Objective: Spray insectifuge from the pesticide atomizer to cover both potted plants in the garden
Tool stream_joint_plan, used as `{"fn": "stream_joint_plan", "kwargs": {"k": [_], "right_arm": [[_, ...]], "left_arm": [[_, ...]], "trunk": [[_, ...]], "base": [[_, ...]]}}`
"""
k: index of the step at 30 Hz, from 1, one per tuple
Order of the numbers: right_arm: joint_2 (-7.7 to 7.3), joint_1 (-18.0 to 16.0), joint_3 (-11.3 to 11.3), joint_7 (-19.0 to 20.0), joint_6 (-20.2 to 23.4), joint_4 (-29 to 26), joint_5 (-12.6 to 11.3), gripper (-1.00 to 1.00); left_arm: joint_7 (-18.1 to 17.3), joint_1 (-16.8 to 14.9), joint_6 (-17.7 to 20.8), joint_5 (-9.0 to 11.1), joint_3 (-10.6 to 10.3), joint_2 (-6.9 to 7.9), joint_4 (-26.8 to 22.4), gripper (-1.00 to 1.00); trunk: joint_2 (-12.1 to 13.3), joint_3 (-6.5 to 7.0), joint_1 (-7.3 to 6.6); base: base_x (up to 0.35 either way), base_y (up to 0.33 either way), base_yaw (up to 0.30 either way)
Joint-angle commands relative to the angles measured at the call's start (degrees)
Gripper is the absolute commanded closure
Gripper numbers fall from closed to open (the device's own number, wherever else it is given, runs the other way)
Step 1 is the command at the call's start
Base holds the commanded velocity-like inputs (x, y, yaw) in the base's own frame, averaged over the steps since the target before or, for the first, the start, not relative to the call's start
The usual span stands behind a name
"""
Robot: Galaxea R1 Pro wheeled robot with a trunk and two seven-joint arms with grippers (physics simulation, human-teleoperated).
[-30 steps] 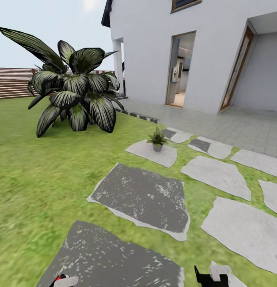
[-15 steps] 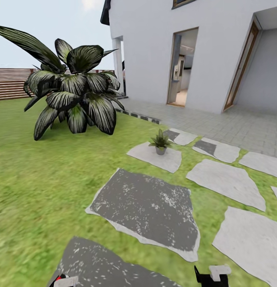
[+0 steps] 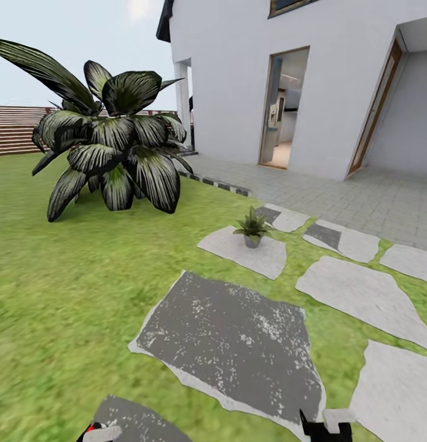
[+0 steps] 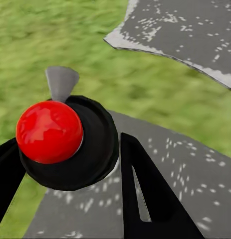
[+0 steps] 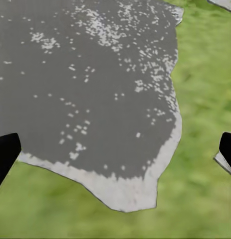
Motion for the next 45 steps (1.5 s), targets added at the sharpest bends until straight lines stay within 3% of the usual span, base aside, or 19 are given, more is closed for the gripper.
{"fn": "stream_joint_plan", "kwargs": {"k": [1, 27, 45], "right_arm": [[-0.01, 0.0, 0.0, 0.0, -0.2, 0.1, 0.1, -1.00], [-0.01, -0.1, 0.0, -0.1, -0.1, 0.0, 0.0, -1.00], [-0.01, -0.1, 0.0, -0.1, -0.2, 0.1, 0.0, -1.00]], "left_arm": [[-0.1, 0.0, -0.2, 0.1, 0.1, -0.01, 0.0, 1.00], [-0.1, 0.0, -0.2, 0.1, 0.1, -0.01, 0.0, 1.00], [-0.1, 0.0, -0.2, 0.1, 0.1, -0.01, 0.0, 1.00]], "trunk": [[0.0, -0.05, 0.02], [0.0, -0.05, 0.02], [0.0, -0.05, 0.02]], "base": [[0.339, 0.085, 0.000], [0.339, 0.085, -0.005], [0.324, 0.162, -0.247]]}}
